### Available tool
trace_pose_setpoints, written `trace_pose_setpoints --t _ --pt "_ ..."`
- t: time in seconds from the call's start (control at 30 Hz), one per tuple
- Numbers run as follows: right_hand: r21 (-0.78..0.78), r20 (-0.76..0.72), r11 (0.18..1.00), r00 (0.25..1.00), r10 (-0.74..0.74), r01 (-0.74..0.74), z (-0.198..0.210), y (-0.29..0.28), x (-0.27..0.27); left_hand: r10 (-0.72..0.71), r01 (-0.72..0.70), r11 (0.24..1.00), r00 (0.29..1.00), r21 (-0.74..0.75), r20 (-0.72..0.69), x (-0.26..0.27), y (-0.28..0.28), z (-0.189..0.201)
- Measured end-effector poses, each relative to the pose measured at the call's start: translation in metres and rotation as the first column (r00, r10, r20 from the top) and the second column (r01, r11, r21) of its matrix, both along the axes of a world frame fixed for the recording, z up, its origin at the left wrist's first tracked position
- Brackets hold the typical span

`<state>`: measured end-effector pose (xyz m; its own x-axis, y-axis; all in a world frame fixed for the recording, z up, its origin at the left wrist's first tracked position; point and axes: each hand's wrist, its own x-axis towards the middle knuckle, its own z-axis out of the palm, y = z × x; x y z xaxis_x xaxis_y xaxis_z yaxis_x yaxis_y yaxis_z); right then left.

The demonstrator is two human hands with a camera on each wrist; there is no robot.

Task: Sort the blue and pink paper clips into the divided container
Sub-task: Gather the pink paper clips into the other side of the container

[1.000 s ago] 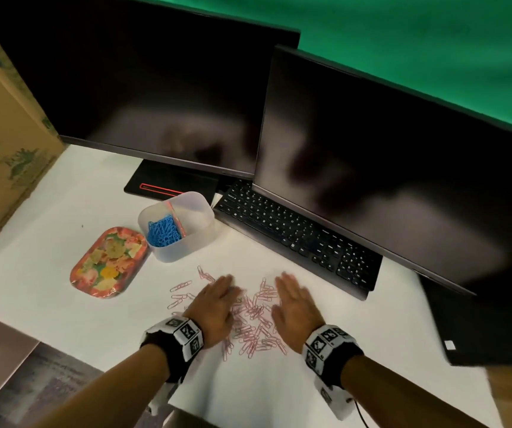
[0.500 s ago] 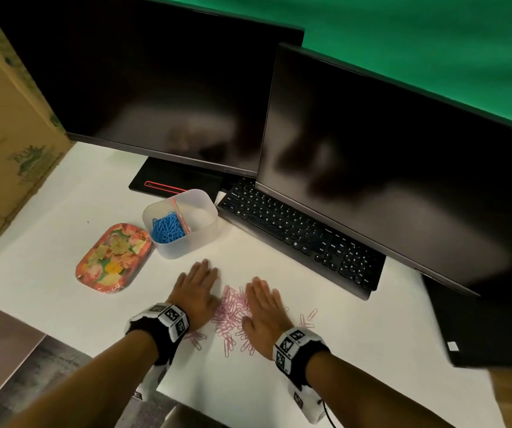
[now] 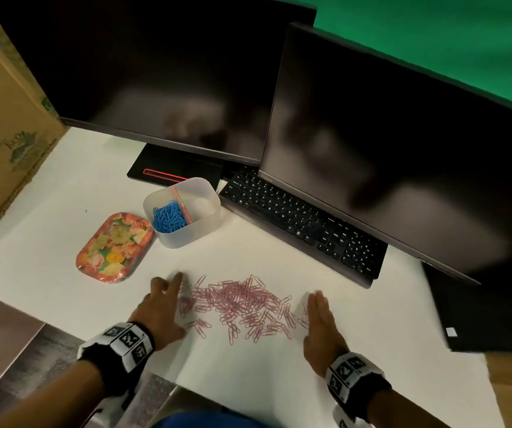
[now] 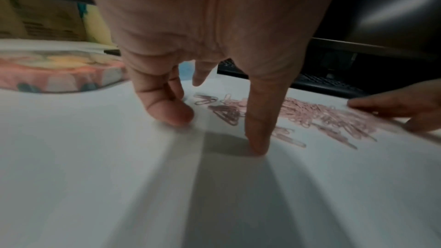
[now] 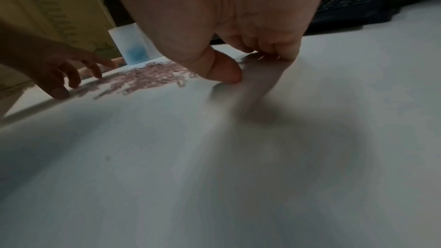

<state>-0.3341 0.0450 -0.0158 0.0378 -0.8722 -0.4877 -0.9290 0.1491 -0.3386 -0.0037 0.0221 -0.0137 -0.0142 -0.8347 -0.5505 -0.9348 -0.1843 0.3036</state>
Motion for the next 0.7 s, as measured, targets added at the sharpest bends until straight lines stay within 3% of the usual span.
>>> trace_pose_setpoints --t 0.2,0.33,0.4,0.47,0.57,0.7 --pt "-0.025 0.097 0.994 0.989 0.108 -0.106 -0.007 -0.019 0.068 -0.055 0.046 0.997 0.985 -0.059 -0.165 -0.047 -0.026 -0.005" --pt "-0.057 0.073 0.97 0.968 0.241 -0.237 0.007 -0.025 0.088 -0.106 0.088 0.993 0.961 -0.079 -0.257 -0.068 -0.031 -0.006" --pt "-0.069 0.094 0.963 0.959 0.266 -0.261 0.013 -0.033 0.083 -0.089 0.07 0.994 0.966 -0.084 -0.244 -0.067 -0.033 -0.006" --pt "-0.048 0.101 0.989 0.985 0.142 -0.138 0.013 -0.037 0.07 -0.063 0.048 0.995 0.979 -0.082 -0.194 -0.058 -0.035 -0.006" --pt "0.038 -0.023 0.988 0.989 0.148 -0.147 0.016 -0.042 0.063 -0.084 0.079 0.996 0.987 -0.044 -0.135 -0.046 -0.036 -0.006" --pt "0.054 0.039 0.978 0.979 0.198 -0.2 0.015 -0.059 0.087 -0.179 0.164 0.983 0.957 -0.084 -0.228 -0.061 -0.04 -0.005"
